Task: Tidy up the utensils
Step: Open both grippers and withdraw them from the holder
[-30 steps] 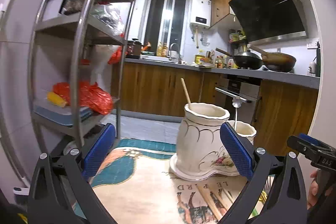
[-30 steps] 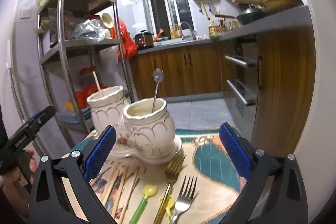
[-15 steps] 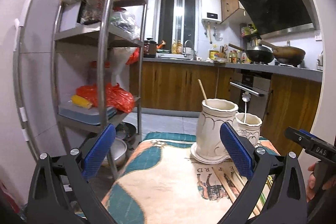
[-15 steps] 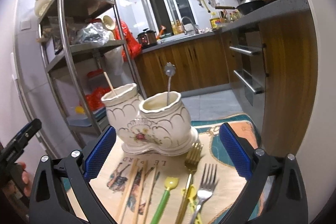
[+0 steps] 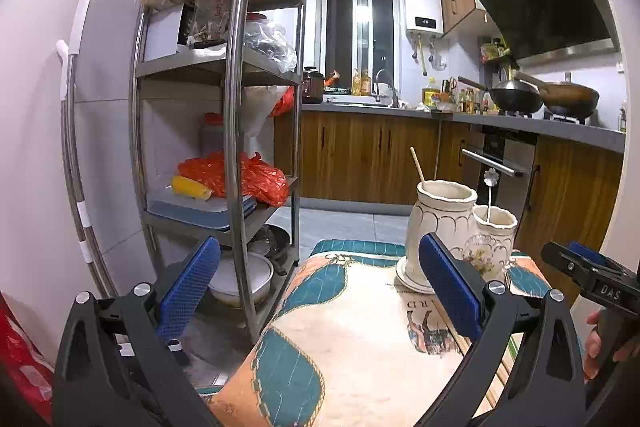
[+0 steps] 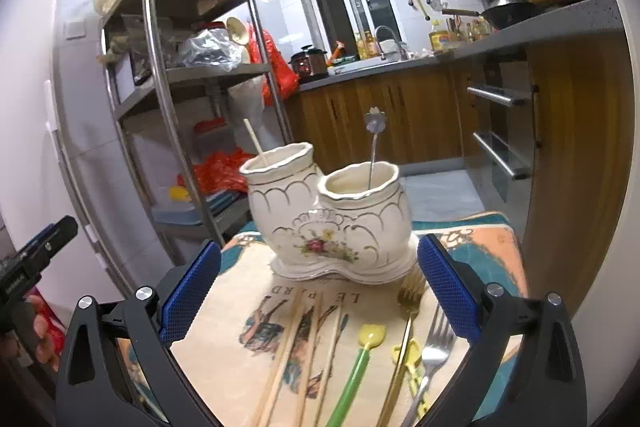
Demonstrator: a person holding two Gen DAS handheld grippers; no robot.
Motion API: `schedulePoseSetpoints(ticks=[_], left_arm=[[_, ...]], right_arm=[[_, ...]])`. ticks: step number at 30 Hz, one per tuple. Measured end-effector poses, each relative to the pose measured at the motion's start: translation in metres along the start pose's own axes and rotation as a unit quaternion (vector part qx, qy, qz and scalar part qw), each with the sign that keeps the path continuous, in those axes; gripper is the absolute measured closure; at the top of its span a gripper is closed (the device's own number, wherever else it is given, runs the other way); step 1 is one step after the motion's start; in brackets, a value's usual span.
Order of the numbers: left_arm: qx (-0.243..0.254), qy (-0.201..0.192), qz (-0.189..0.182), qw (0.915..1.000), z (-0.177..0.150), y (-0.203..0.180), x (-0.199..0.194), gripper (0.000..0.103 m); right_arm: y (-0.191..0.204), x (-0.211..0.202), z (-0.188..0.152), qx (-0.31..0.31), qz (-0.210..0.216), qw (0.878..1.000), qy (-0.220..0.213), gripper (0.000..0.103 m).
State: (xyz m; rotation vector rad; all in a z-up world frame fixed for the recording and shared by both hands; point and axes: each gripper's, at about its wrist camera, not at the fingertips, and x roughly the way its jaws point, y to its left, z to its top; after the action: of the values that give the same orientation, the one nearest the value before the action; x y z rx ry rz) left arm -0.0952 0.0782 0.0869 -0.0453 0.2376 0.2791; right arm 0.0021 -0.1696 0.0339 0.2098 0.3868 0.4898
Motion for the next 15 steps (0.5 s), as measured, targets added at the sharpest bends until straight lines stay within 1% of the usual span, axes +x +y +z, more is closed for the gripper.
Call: schedulePoseSetpoints(ticks=[4,9,11,15], left_arm=[[0.01,-0.008,0.01,0.9999,0.003,-0.001,-0.017,0.005],[0.014,-0.011,0.016,0.9997,0.005,-0.003,-0.034,0.005],[0.008,-0.009,0.015,0.9998,0.006,-0.002,-0.039,0.005],[-0.012,-0.014,-0.004,0.9998,0.006,0.001,-0.042,0.005]], right_arm=[[0.012,-0.005,0.0,-0.009,0.014,1.0,-0.003,0.005],[0.024,-0.015,-0.001,-0.035,0.007,0.999,-0.012,0.005],[0.026,-0.019,0.0,-0.039,0.0,0.999,-0.009,0.005],[0.025,-0.042,0.0,-0.05,-0.032,0.998,-0.026,0.005]])
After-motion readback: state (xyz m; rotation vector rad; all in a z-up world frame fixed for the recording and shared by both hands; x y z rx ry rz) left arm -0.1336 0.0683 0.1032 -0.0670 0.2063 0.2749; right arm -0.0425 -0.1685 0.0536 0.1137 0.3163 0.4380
